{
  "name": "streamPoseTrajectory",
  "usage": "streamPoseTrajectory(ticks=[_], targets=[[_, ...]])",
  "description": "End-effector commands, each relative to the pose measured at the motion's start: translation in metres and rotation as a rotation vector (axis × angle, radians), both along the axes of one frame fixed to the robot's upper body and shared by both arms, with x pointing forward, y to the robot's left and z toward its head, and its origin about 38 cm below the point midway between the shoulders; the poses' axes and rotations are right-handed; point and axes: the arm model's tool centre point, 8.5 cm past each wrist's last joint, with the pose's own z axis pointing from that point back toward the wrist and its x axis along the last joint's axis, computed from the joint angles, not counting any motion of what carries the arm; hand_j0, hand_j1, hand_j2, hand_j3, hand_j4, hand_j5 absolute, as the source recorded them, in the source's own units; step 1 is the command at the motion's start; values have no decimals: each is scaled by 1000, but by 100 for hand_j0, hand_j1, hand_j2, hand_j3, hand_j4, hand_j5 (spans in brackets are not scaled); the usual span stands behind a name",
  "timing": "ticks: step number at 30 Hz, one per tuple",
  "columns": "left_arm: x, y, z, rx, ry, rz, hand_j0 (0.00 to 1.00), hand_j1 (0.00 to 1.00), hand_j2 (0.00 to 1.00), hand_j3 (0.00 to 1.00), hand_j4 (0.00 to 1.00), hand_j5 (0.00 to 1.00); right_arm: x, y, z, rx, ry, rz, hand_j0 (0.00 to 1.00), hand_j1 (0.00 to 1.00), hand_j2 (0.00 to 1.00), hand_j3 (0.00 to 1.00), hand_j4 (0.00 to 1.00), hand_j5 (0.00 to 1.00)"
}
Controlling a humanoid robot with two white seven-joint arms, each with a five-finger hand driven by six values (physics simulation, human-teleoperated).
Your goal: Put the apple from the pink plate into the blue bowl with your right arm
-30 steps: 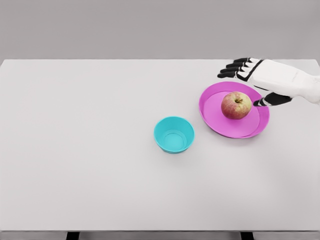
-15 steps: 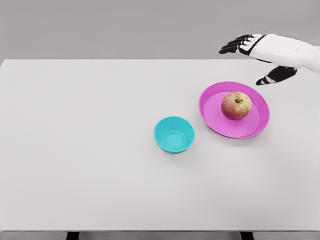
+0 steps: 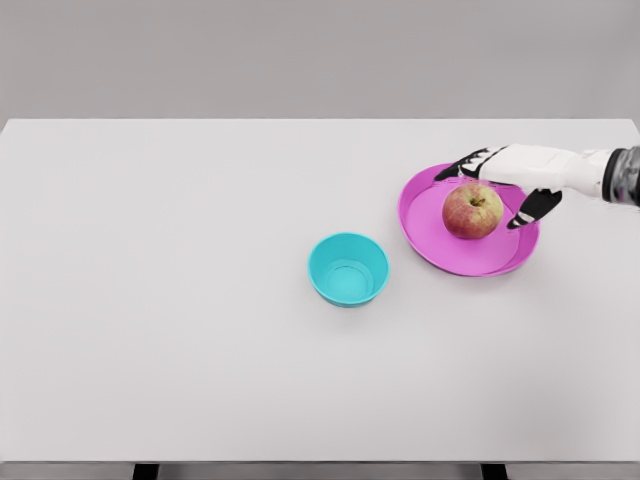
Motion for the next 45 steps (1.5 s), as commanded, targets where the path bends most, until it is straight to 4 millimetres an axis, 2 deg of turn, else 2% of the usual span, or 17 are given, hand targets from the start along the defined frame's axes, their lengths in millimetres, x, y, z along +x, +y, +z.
streamPoseTrajectory(ticks=[1,5,9,13,19,24,27,28,30,31,32,35,41,43,44,45], targets=[[-1,0,0,0,2,0,100,100,100,100,100,100,2,-2,-2,-16,-3,-10,100,100,100,100,100,100],[-1,0,0,0,2,0,100,100,100,100,100,100,4,-3,-7,-14,8,-19,100,100,100,100,100,100],[-1,0,0,0,2,0,100,100,100,100,100,100,13,-1,-26,-30,32,-36,100,100,100,100,100,100],[-1,0,0,0,2,0,100,100,100,100,100,100,15,-5,-26,-32,33,-44,100,100,100,100,100,100],[-1,0,0,0,2,0,100,100,100,100,100,100,19,11,-32,-19,39,-26,100,100,100,100,100,100],[-1,0,0,1,4,0,100,100,100,100,100,100,17,9,-34,-25,41,-18,100,100,100,100,100,100],[-1,0,0,1,4,0,100,100,100,100,100,100,14,11,-39,-32,50,6,83,83,83,83,83,83],[-1,0,0,0,2,0,100,100,100,100,100,100,13,13,-38,-21,45,28,71,71,71,71,71,71],[-1,0,0,0,2,0,100,100,100,100,100,100,12,13,-38,-21,44,35,64,64,64,64,64,64],[-1,0,0,0,2,2,100,100,100,100,100,100,11,12,-35,-14,37,52,55,55,55,55,55,55],[-1,0,0,0,2,0,100,100,100,100,100,100,11,11,-36,-13,39,48,55,55,55,55,55,55],[-1,0,0,0,2,0,100,100,100,100,100,100,12,10,-36,-14,39,46,43,43,43,43,43,43],[-1,0,0,0,2,2,100,100,100,100,100,100,14,12,-31,-5,27,47,40,40,40,40,40,40],[-1,0,0,0,2,2,100,100,100,100,100,100,17,6,-9,38,-32,25,40,40,40,40,40,40],[-1,0,0,0,2,2,100,100,100,100,100,100,15,9,-4,42,-46,39,40,40,40,40,40,40],[-1,0,0,1,3,2,100,100,100,100,100,100,12,22,4,59,-65,79,40,40,40,40,40,40]])
